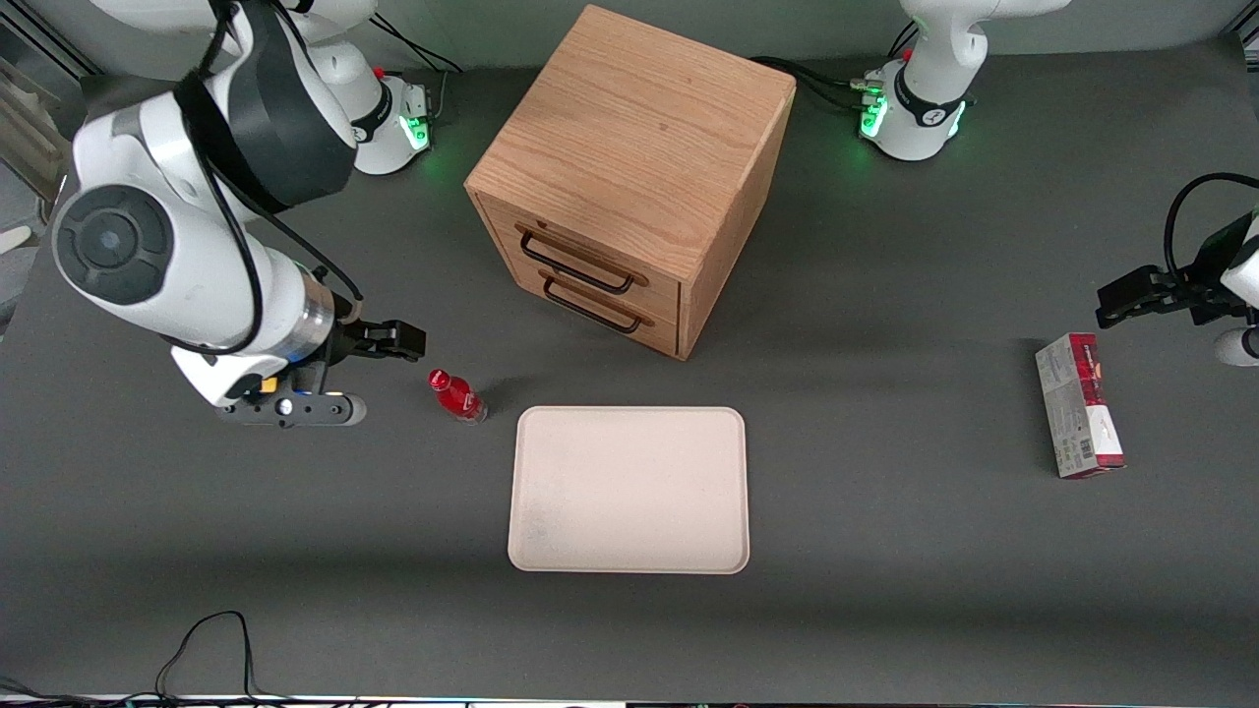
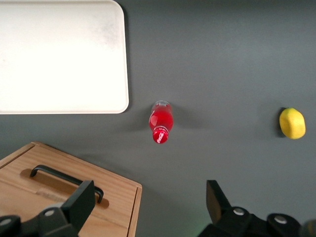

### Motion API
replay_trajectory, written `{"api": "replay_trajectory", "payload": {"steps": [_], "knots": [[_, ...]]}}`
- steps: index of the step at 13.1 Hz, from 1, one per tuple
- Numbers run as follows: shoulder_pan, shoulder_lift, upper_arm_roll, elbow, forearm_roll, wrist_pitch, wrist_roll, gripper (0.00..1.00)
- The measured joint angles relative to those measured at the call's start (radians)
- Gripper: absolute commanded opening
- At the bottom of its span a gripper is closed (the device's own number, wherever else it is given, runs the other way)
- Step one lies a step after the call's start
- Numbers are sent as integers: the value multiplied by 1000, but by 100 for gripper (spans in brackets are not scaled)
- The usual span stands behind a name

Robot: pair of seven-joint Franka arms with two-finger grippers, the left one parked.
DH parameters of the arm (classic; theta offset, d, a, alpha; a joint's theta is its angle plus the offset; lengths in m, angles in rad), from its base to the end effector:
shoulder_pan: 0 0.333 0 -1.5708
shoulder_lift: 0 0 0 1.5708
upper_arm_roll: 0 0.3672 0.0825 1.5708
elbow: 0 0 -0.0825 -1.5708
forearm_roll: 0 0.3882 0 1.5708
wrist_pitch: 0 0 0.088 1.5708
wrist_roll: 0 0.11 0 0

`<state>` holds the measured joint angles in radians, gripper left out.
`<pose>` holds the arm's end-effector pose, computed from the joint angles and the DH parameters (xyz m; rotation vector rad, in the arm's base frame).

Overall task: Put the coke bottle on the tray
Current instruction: 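Move the open right gripper over the red Coca-Cola bottle, then lower the right gripper and close it on the bottle's neck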

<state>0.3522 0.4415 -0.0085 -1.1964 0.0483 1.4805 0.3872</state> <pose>0.6510 0.2405 0.5637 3.1160 -0.0661 -0.2545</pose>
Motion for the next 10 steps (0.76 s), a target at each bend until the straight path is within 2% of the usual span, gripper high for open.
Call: {"api": "replay_trajectory", "payload": {"steps": [6, 10], "knots": [[4, 24, 0, -340, 0, 385, 0, 100], [6, 22, 0, -421, 0, 428, 0, 100]]}}
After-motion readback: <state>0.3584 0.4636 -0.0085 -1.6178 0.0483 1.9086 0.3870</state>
